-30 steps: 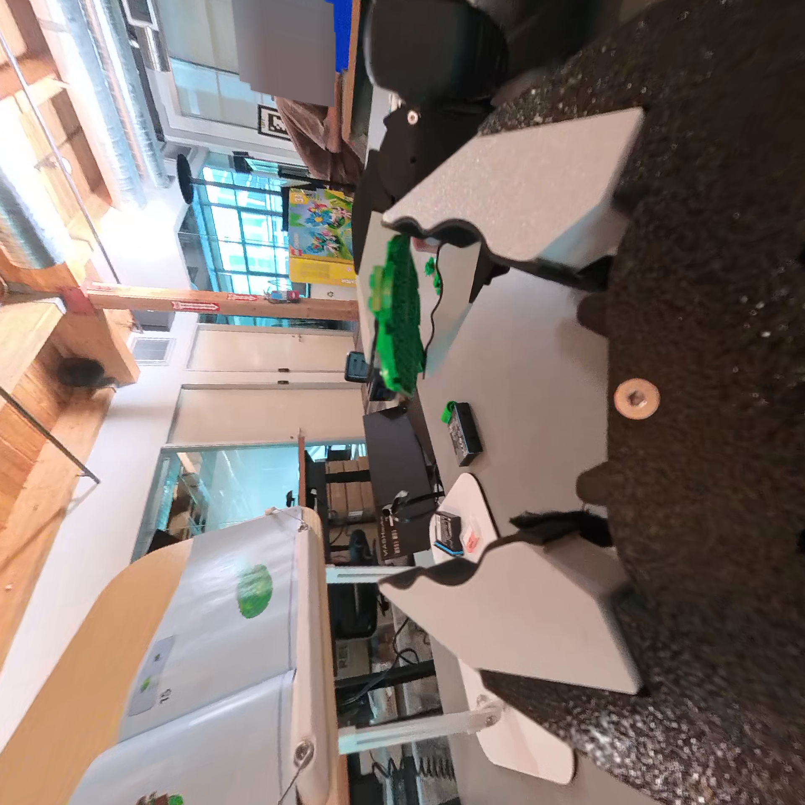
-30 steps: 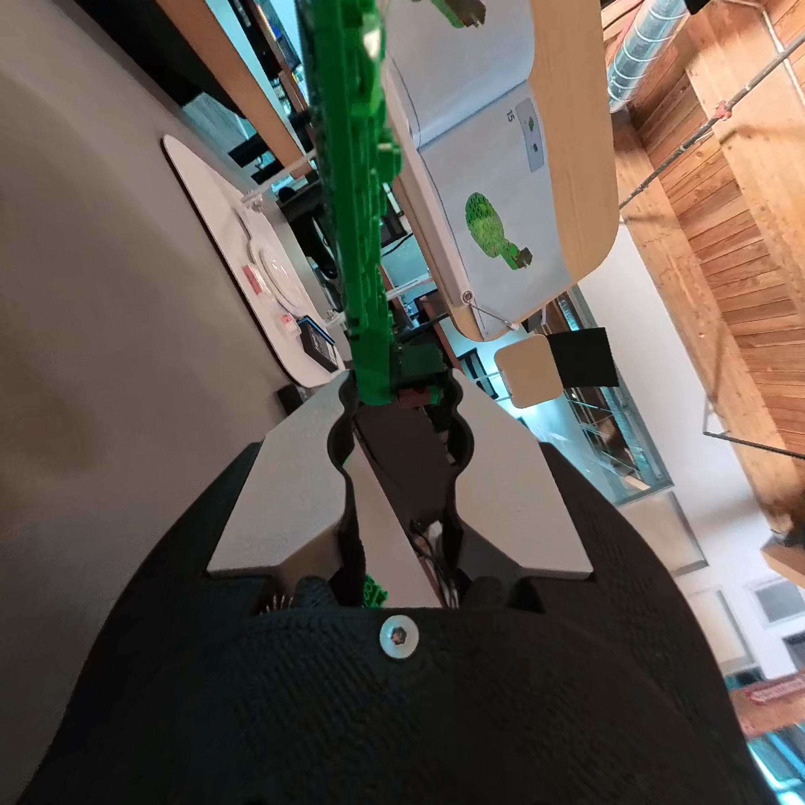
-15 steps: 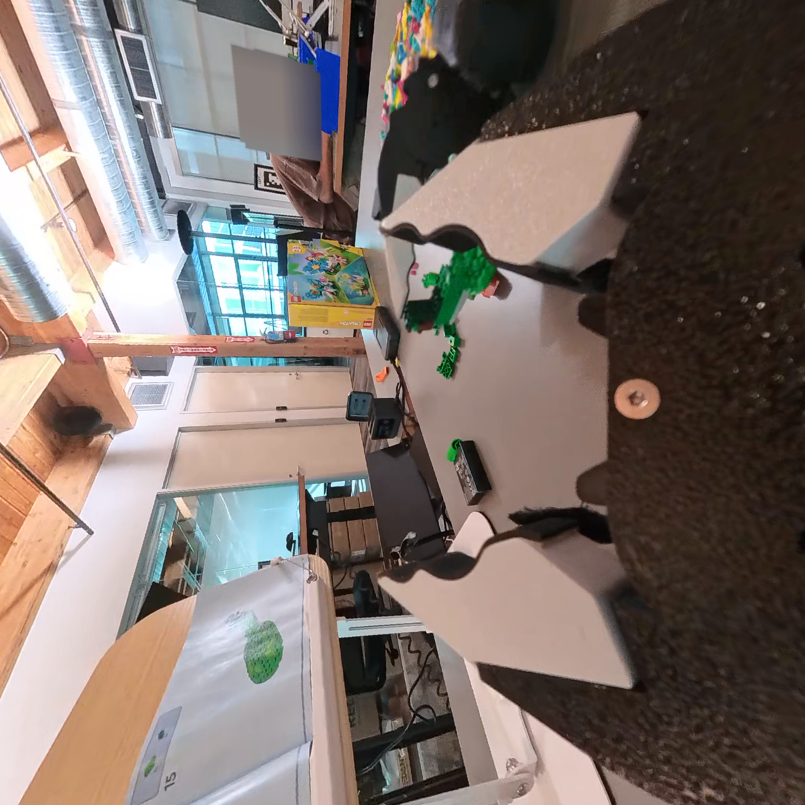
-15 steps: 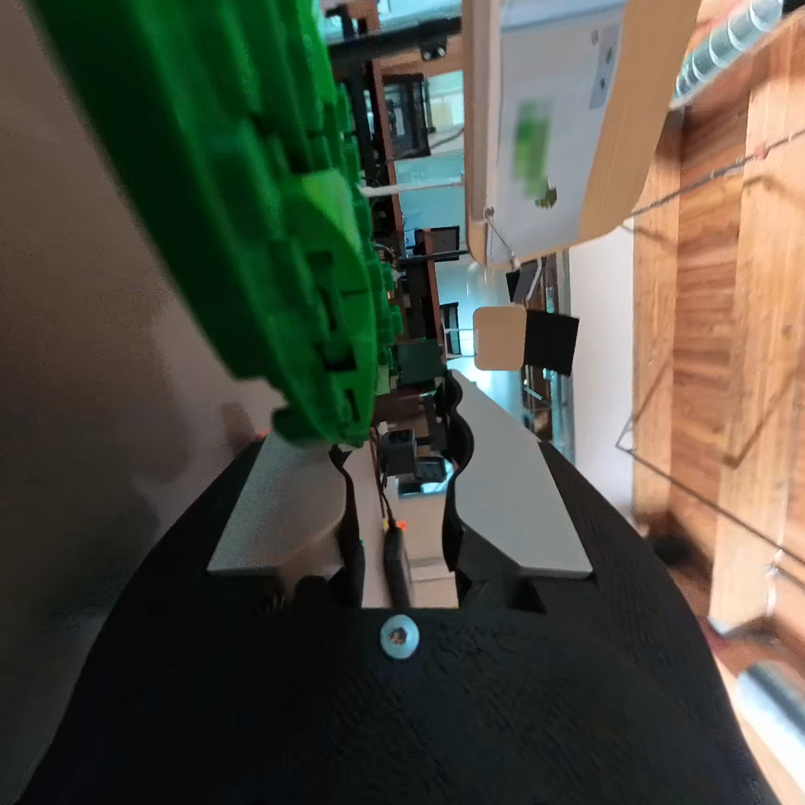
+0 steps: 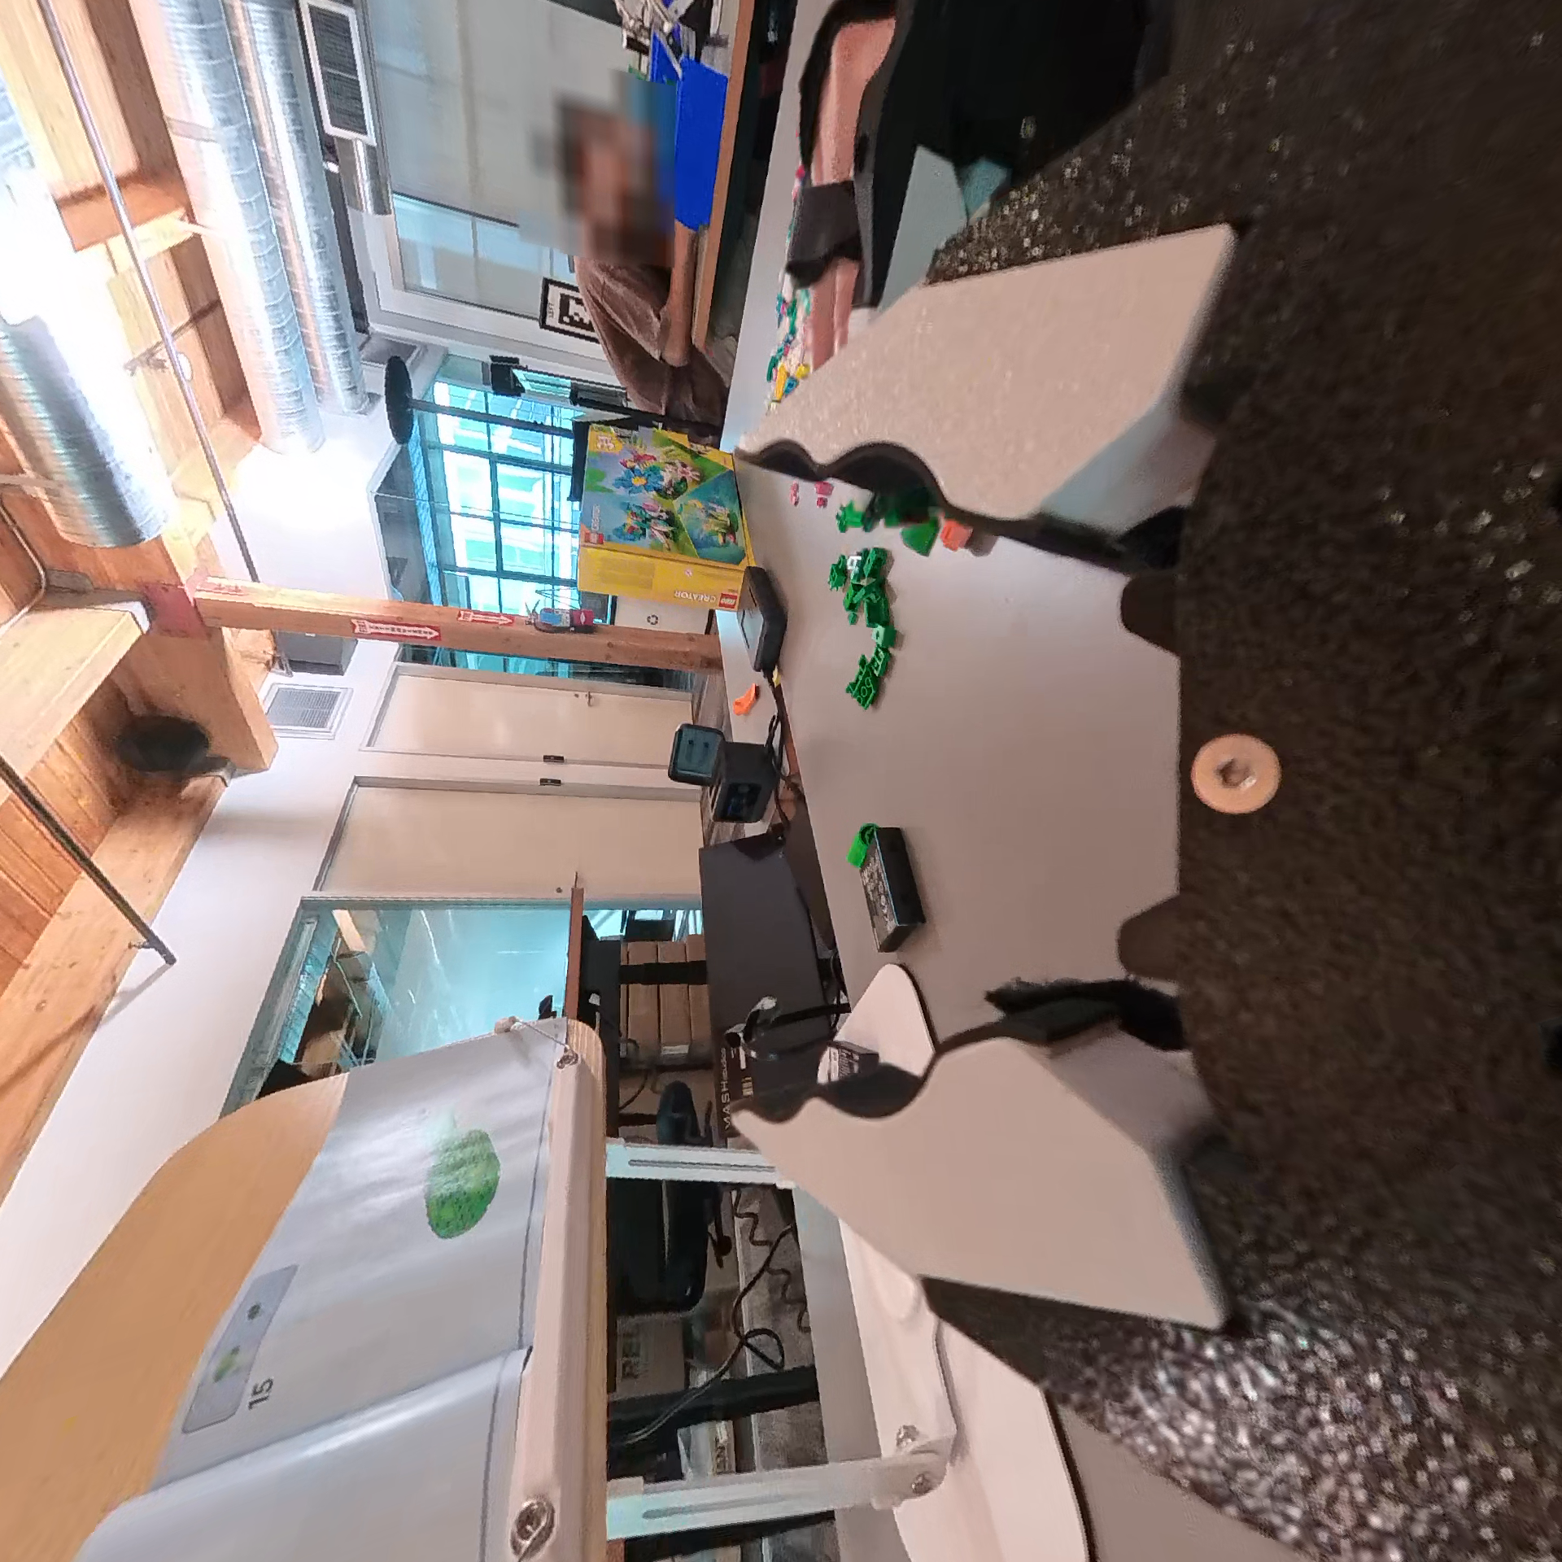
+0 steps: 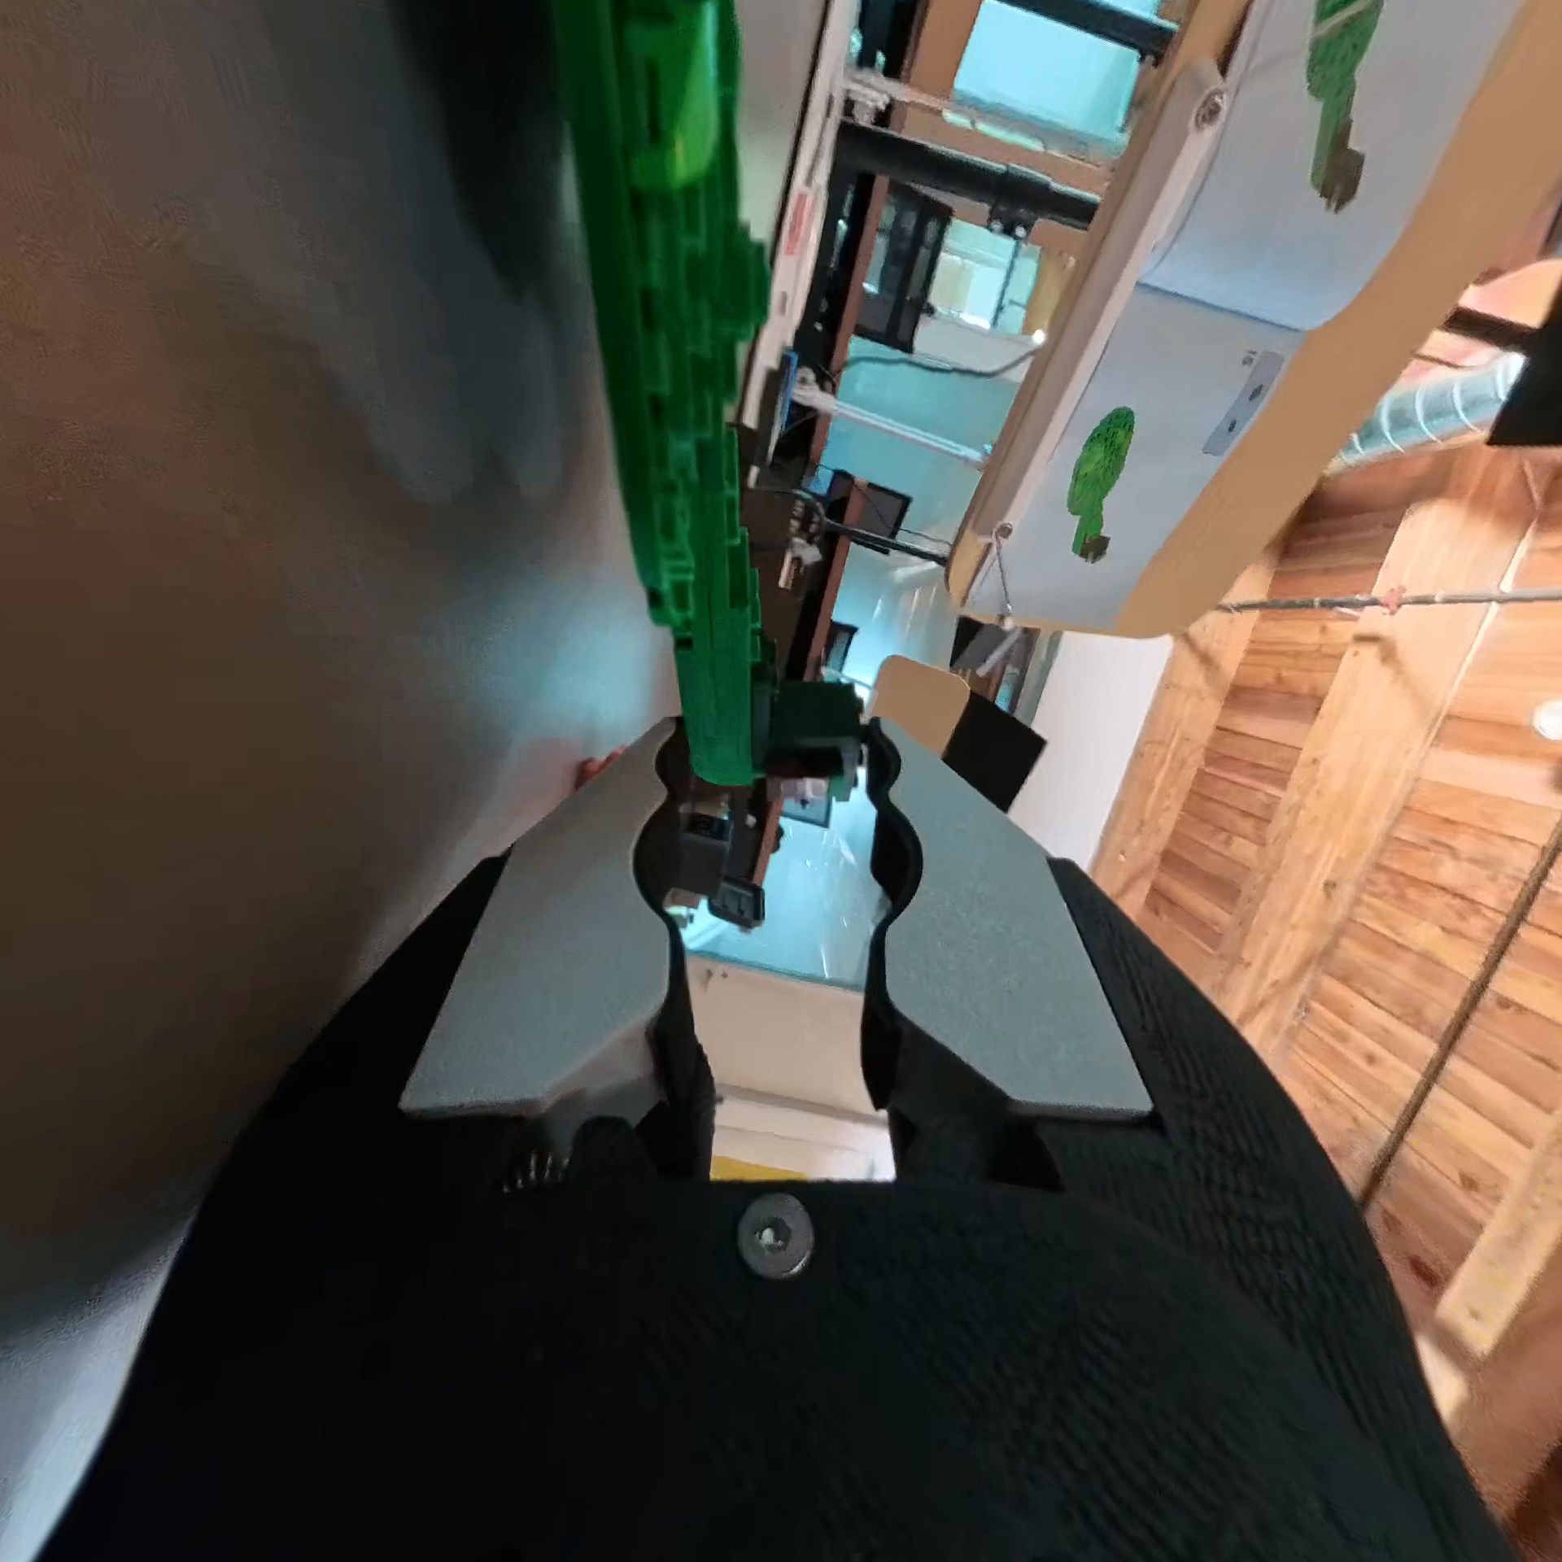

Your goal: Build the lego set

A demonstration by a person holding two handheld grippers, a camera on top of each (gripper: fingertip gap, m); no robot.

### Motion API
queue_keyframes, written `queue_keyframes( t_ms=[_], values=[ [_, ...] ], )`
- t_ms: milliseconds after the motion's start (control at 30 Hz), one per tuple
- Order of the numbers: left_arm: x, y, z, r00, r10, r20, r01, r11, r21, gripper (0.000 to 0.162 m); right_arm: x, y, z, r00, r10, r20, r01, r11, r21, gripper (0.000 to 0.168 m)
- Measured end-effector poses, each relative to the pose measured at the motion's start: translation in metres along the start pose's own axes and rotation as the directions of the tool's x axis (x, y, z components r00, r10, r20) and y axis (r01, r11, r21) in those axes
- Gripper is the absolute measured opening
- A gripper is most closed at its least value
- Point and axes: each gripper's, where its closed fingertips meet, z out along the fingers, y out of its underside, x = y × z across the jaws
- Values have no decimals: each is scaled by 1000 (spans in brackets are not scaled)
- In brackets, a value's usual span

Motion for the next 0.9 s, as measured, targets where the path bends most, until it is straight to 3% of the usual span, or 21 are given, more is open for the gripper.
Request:
queue_keyframes(
  t_ms=[100,233,300,400,533,600,700,800,900],
  values=[
    [6,-1,1,999,35,-6,-35,999,2,128,-7,-2,-15,996,-84,43,80,993,91,48],
    [14,4,4,999,41,-36,-41,999,-20,129,-24,3,-38,953,-268,140,228,941,249,51],
    [16,6,5,998,42,-43,-43,999,-30,130,-29,12,-53,929,-299,219,221,922,318,53],
    [19,3,6,998,45,-50,-45,999,-18,129,-32,32,-78,901,-191,389,50,937,345,67],
    [24,-2,8,997,57,-47,-56,998,14,128,-18,65,-100,865,165,475,-307,921,239,71],
    [26,-3,9,996,84,-31,-83,996,28,128,-2,88,-99,801,440,406,-537,829,160,70],
    [30,-6,10,988,155,0,-155,987,42,128,13,123,-97,534,804,262,-844,527,103,69],
    [32,-7,11,970,240,37,-242,969,44,128,15,151,-96,281,952,125,-956,265,128,64],
    [34,-8,11,953,297,61,-299,953,41,126,30,168,-93,223,975,13,-959,217,182,60]
  ],
)
